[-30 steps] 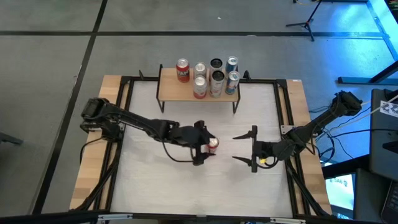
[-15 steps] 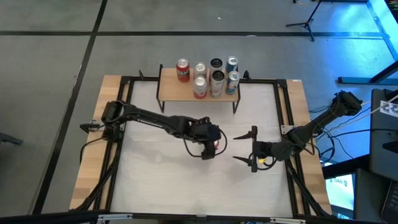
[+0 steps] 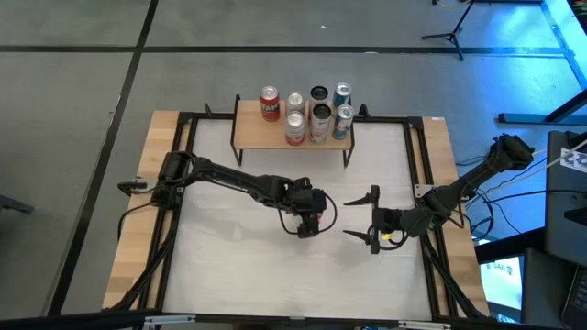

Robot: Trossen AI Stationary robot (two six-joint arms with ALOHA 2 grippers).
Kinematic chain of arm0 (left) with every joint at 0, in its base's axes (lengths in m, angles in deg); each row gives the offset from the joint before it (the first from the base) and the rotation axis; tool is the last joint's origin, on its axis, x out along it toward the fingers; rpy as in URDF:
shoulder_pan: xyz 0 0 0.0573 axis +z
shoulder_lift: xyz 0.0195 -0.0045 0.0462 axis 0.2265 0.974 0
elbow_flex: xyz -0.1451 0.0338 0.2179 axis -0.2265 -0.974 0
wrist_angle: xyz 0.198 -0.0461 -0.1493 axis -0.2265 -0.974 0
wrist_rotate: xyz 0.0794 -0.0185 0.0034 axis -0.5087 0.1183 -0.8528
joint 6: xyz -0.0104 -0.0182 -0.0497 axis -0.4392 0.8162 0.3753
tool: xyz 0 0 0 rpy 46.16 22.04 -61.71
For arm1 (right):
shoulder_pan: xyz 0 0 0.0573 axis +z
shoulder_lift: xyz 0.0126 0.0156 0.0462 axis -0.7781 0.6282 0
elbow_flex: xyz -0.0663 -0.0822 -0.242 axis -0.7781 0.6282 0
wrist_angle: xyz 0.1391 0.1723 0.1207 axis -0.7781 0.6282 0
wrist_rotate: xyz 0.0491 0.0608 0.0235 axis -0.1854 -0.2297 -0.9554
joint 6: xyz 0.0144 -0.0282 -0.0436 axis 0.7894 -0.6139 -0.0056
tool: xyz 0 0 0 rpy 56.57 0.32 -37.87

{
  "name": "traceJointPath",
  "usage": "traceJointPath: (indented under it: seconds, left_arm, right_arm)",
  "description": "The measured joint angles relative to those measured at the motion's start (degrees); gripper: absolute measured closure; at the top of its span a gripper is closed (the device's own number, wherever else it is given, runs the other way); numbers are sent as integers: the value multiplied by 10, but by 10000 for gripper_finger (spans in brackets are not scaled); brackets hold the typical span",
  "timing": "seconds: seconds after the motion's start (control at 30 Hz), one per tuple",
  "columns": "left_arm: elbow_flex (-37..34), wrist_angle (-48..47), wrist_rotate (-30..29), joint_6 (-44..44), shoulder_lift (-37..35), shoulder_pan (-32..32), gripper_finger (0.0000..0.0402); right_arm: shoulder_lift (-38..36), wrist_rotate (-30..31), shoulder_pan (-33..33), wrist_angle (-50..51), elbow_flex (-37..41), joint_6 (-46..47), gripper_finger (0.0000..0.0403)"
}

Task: Place canned beverage on shelf
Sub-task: Put the red soda can on the shelf aligned with the other red soda can

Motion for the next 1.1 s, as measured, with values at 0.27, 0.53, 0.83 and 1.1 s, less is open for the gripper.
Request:
traceJointPath:
  seconds: [0.27,0.53,0.83,1.1]
  left_arm:
    - [0,-1,16,-12,3,0,118]
    - [-2,-48,15,-40,-17,-14,127]
    - [-2,-173,-67,-40,-148,-47,127]
    - [-1,-276,-126,-58,-293,-26,127]
  right_arm:
    - [0,0,0,0,0,0,54]
    - [0,0,0,1,0,3,54]
    - [0,0,0,16,0,34,54]
    - [0,7,0,24,0,17,54]
